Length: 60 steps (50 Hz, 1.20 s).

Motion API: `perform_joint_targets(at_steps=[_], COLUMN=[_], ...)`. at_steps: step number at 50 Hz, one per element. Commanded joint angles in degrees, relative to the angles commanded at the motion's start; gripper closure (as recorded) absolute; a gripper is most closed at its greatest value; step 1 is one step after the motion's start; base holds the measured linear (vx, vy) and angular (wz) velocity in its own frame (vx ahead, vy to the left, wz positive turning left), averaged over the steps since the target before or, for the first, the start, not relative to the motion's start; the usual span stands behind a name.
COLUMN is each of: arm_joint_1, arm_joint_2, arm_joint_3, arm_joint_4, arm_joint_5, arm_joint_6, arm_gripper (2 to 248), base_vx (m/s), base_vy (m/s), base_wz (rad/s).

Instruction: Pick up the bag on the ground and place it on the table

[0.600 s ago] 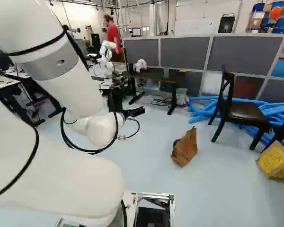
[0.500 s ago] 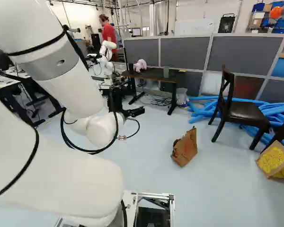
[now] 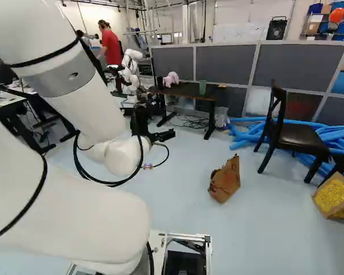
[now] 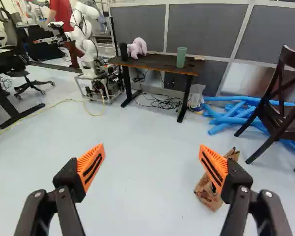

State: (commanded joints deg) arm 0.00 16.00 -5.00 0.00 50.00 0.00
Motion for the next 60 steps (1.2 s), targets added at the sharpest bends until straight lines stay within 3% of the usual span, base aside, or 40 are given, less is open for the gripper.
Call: perform_joint_targets(at_steps=[11,60], arm_joint_1=[0.0,0.0], arm_joint_2=[0.0,0.0], arm_joint_3=[0.0,0.0], arm_joint_4=[0.0,0.0], arm_joint_5=[0.0,0.0], arm_joint_6=[0.0,0.0], arm_gripper=[3,3], base_vx=[0.104,0.173], base_vy=[-0.014,-0.051], base_wz=[-0.076,-0.271])
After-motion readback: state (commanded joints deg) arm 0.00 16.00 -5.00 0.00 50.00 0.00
